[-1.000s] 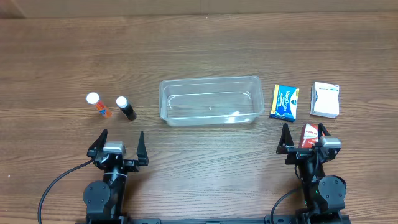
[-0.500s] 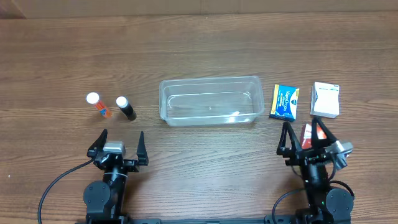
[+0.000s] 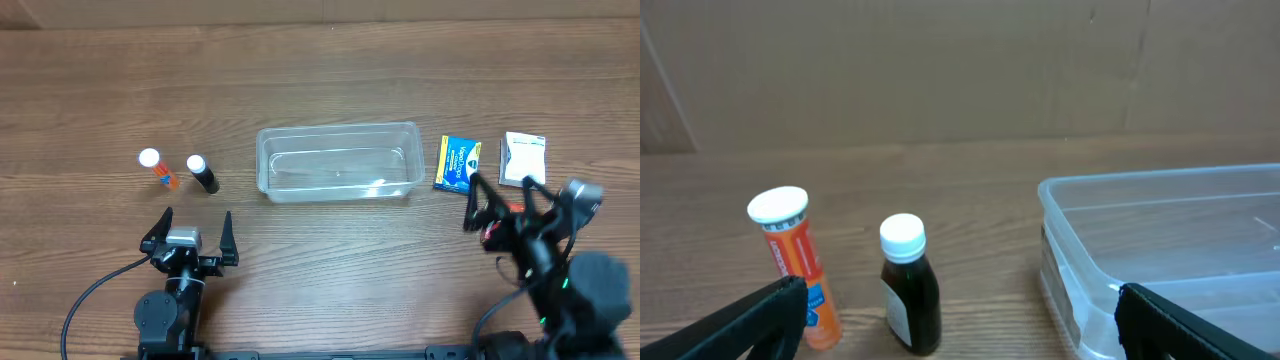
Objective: Pack container
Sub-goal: 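Move the right gripper over the blue VapoDrops box and grasp it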
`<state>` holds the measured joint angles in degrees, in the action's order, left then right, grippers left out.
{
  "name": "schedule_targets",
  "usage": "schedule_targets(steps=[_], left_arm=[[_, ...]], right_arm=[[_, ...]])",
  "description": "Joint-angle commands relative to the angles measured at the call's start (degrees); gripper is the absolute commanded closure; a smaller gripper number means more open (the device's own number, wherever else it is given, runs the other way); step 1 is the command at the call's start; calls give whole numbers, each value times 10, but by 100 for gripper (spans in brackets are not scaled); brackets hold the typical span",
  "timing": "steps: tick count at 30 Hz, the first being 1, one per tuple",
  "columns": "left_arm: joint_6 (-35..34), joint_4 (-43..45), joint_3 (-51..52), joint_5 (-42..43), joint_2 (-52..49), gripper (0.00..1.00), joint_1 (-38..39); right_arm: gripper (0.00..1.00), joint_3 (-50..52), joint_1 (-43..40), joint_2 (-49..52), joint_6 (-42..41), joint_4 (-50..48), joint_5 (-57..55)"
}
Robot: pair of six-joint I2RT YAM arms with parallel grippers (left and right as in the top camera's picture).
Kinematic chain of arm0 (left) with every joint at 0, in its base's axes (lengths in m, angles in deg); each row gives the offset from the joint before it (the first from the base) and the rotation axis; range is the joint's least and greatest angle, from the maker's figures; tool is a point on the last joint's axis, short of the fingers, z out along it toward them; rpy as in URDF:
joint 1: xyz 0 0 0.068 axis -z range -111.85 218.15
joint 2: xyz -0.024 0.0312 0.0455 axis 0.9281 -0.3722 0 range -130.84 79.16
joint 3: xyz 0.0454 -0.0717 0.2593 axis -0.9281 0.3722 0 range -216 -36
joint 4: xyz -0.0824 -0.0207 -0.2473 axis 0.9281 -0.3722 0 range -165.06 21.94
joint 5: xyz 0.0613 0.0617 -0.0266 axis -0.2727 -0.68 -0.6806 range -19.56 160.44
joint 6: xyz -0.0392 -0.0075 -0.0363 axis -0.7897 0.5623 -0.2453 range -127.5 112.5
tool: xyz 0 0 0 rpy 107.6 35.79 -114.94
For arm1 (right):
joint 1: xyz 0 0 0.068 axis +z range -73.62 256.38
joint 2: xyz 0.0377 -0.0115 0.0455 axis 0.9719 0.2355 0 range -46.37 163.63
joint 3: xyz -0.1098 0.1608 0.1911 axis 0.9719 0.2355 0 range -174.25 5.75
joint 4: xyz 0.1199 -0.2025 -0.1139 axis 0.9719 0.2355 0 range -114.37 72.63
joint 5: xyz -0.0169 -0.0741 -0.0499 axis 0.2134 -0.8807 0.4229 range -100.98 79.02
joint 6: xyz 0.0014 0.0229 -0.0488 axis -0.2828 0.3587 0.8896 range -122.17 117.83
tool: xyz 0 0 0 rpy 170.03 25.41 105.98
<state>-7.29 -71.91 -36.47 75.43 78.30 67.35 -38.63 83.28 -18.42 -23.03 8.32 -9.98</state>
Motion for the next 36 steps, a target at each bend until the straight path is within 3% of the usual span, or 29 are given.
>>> schedule_targets(steps=[1,7,11,14,20,36], left_arm=[[11,-2,2,4,2,0,-3],[11,-2,2,4,2,0,-3],[11,-2,2,4,2,0,-3],[11,-2,2,4,2,0,-3],[11,-2,2,4,2,0,-3],[11,-2,2,4,2,0,-3]], right_arm=[[0,-152,3,134,31,84,-63],[0,-427,3,379,75,281,-21],[0,-532,-8,492,70,351,-10],[0,-541,-39,549,30,366,-11],[0,-541,-104,674,27,393,-9],[0,-541,-95,860,103,412,30]])
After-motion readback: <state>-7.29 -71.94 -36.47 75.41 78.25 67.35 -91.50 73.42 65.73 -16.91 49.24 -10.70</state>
